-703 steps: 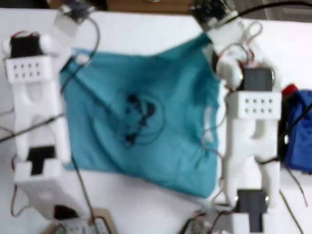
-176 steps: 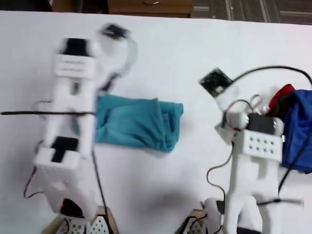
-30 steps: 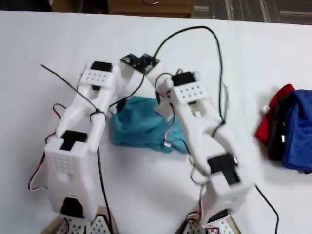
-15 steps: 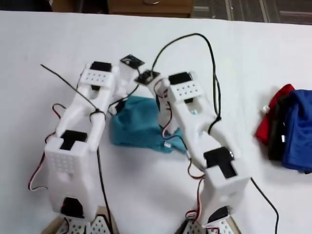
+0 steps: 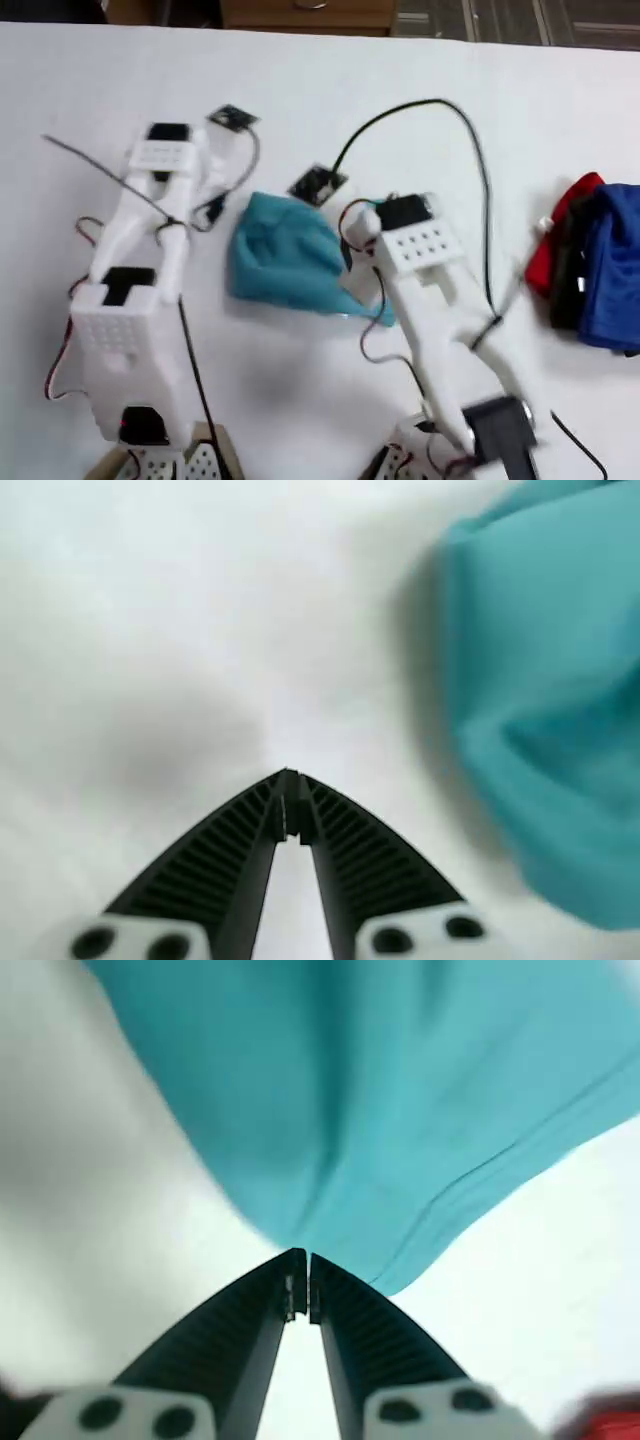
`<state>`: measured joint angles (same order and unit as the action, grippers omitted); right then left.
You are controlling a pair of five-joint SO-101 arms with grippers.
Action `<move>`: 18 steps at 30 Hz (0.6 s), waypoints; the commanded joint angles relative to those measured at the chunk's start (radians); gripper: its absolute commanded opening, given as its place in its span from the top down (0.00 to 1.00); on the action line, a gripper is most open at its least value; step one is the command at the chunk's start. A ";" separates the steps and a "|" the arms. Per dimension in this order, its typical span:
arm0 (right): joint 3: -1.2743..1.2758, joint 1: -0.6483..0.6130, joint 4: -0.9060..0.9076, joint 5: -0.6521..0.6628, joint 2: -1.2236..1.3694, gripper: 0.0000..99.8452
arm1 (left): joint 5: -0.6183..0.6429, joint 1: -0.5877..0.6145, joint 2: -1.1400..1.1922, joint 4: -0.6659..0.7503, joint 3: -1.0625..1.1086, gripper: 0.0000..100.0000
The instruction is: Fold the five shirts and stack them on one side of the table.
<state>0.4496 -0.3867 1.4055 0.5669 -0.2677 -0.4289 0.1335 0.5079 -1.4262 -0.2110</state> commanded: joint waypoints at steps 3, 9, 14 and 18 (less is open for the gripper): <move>-0.081 0.005 -0.200 -0.006 0.041 0.98 | -0.055 0.157 -0.081 -0.115 -0.133 0.98; -0.301 -0.047 -0.275 -0.009 0.429 0.97 | -0.133 0.295 -0.081 -0.213 -0.197 0.98; -0.569 -0.130 -0.168 -0.009 0.711 0.88 | -0.175 0.408 -0.080 -0.226 -0.194 0.98; -0.776 -0.140 -0.110 -0.002 0.891 0.87 | -0.207 0.470 -0.080 -0.230 -0.194 0.98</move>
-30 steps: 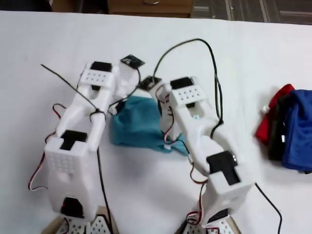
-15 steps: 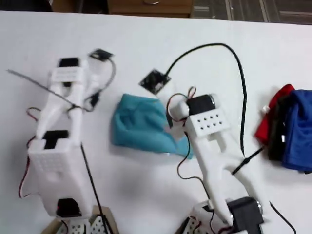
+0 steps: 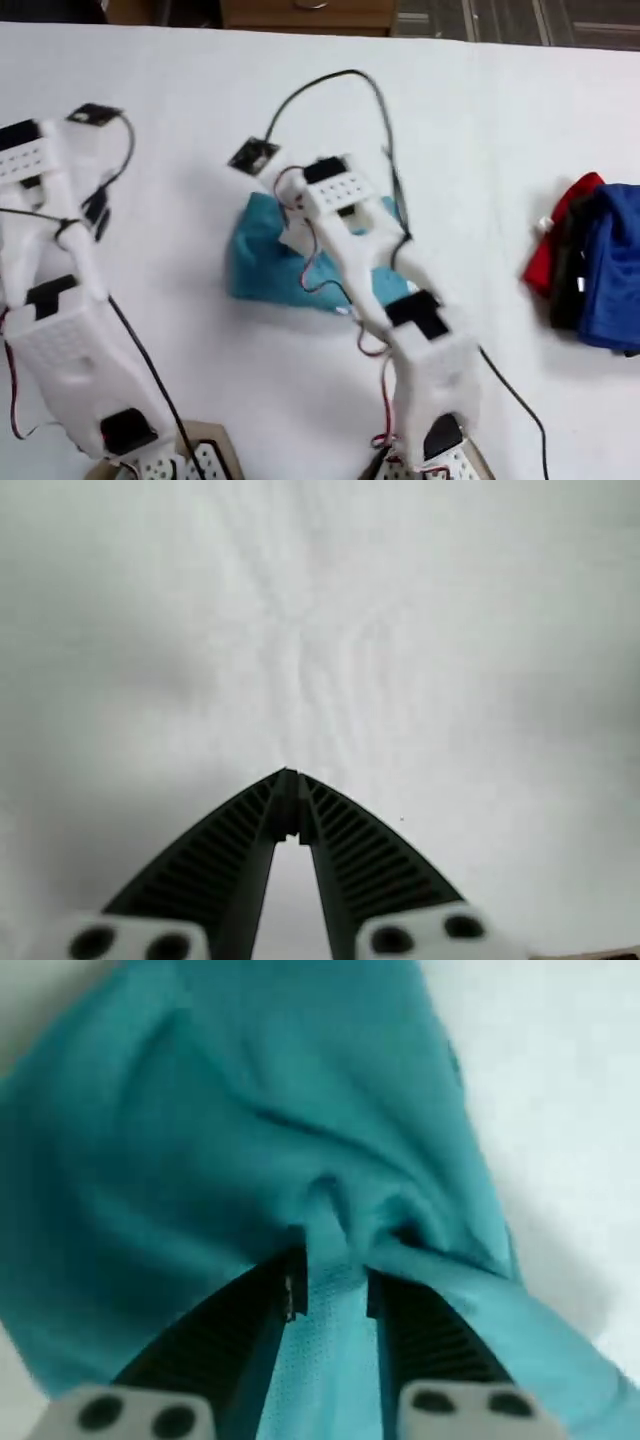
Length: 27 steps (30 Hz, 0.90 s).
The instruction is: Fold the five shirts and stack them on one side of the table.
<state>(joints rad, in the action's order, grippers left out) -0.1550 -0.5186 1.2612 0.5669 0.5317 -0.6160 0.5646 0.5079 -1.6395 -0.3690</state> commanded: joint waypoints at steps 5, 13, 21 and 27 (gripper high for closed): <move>-0.459 -0.012 0.206 0.002 0.194 0.87 | -0.041 0.046 -0.081 -0.041 -0.039 0.98; -0.801 -0.018 0.501 0.011 0.150 0.87 | -0.041 0.055 -0.075 -0.023 -0.044 0.98; -0.796 0.012 0.493 0.397 0.317 0.87 | -0.038 0.057 -0.080 -0.018 -0.039 0.98; -0.850 0.051 0.495 0.677 0.329 0.87 | -0.037 0.087 -0.080 -0.038 -0.039 0.98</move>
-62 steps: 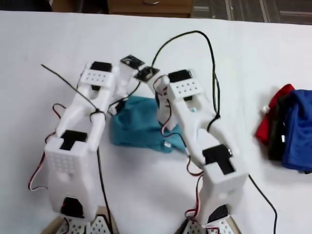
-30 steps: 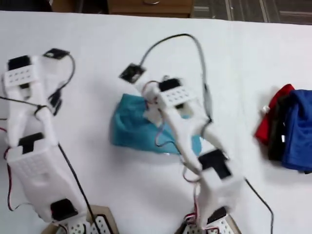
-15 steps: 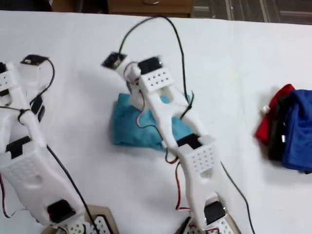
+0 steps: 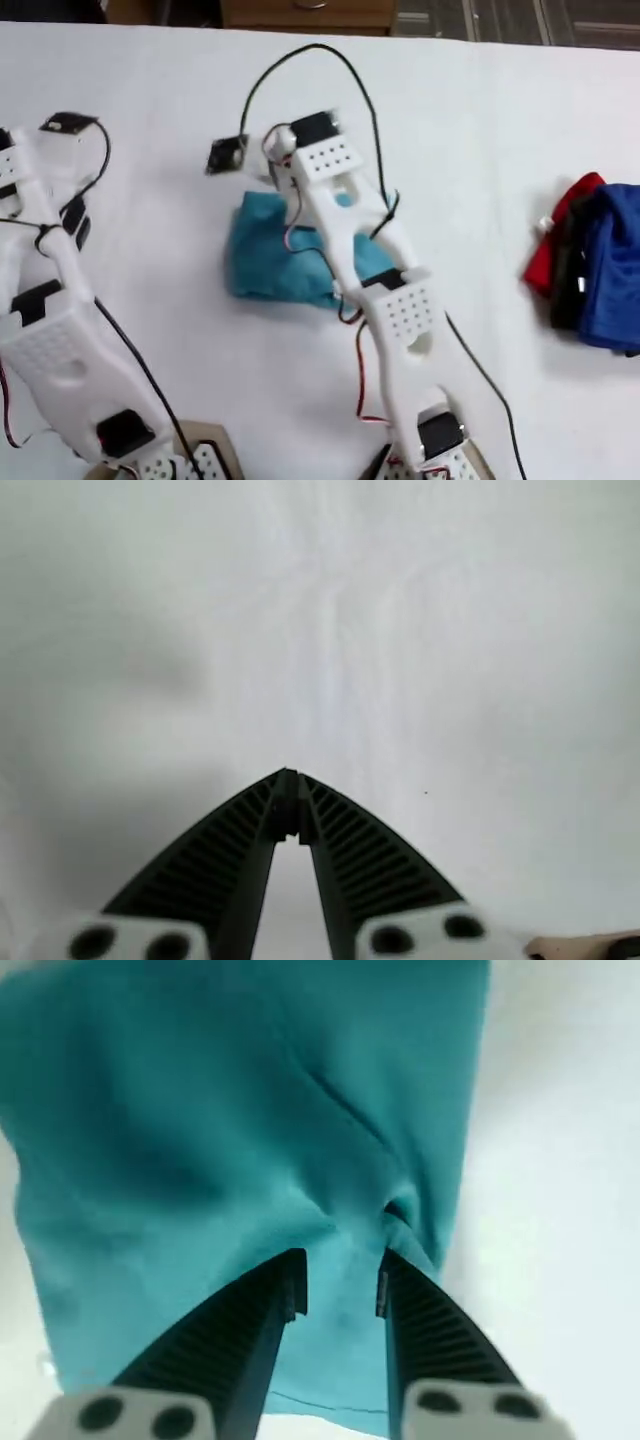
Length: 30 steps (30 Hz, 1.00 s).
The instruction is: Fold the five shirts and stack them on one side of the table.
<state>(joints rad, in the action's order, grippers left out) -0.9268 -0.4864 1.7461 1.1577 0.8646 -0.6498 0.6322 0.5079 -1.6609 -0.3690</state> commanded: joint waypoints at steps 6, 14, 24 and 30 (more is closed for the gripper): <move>-0.189 0.022 -0.053 0.012 0.005 0.87 | -0.002 0.026 -0.081 -0.032 -0.039 0.98; -0.172 0.027 -0.067 -0.014 0.104 0.61 | 0.005 0.055 -0.081 -0.034 -0.038 0.98; -0.192 0.030 0.016 0.101 0.079 0.53 | 0.018 0.103 -0.074 -0.032 -0.036 0.98; -0.181 0.041 0.021 0.098 -0.027 0.53 | 0.018 0.103 -0.074 -0.028 -0.036 0.98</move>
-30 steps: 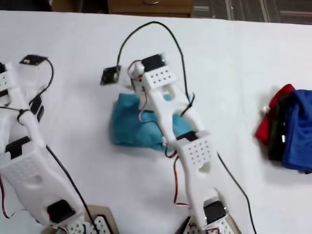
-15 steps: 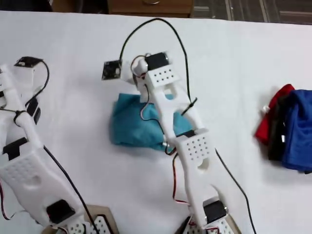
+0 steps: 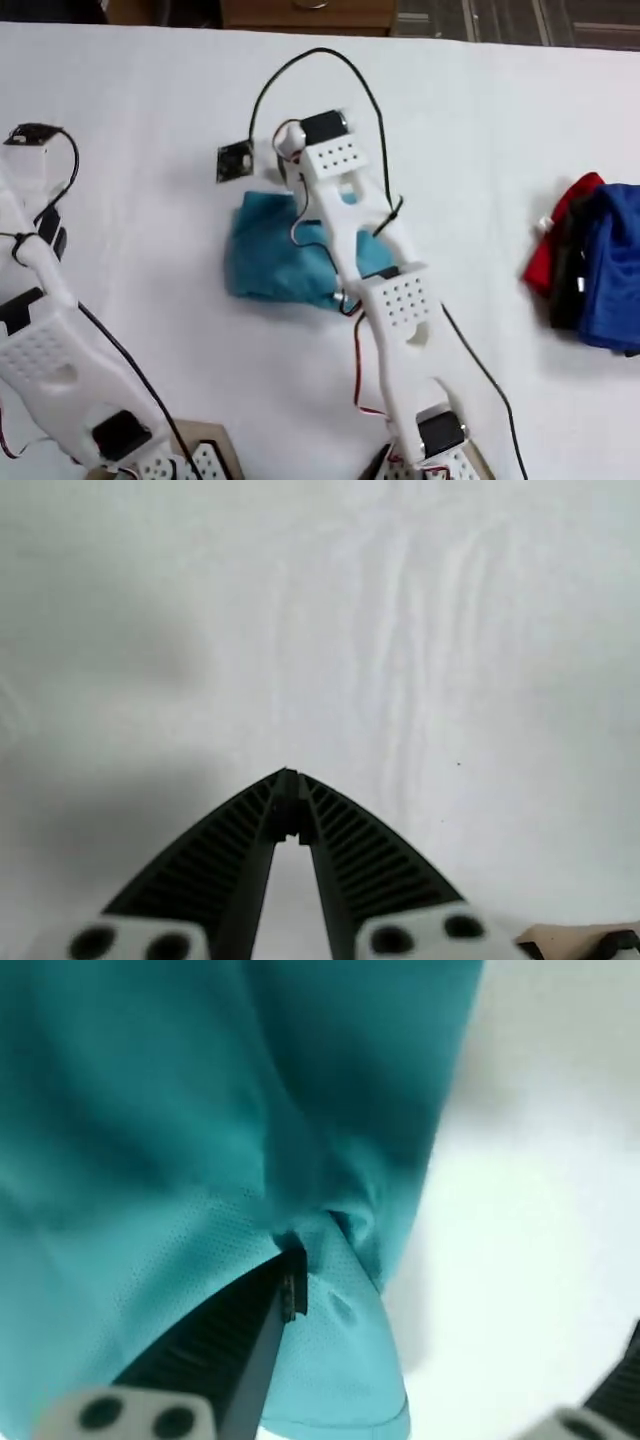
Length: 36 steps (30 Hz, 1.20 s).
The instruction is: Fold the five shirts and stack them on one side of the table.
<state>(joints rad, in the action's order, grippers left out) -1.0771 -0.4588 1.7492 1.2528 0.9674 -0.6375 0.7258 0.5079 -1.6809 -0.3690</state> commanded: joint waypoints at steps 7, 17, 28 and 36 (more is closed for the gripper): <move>0.164 -0.028 0.010 0.032 -0.153 0.53 | 0.006 0.009 -0.074 -0.005 -0.036 0.98; 0.178 0.005 -0.148 0.035 0.045 0.53 | 0.006 0.009 -0.074 -0.011 -0.035 0.98; 0.157 -0.027 0.021 -0.043 0.124 0.53 | 0.038 0.009 -0.080 -0.012 -0.035 0.98; 0.288 -0.045 0.021 -0.048 0.062 0.87 | 0.040 0.008 -0.081 -0.012 -0.038 0.98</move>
<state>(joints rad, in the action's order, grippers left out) -0.8454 -0.4803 1.7446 1.2160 1.0334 -0.6084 0.7258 0.5079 -1.6809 -0.3690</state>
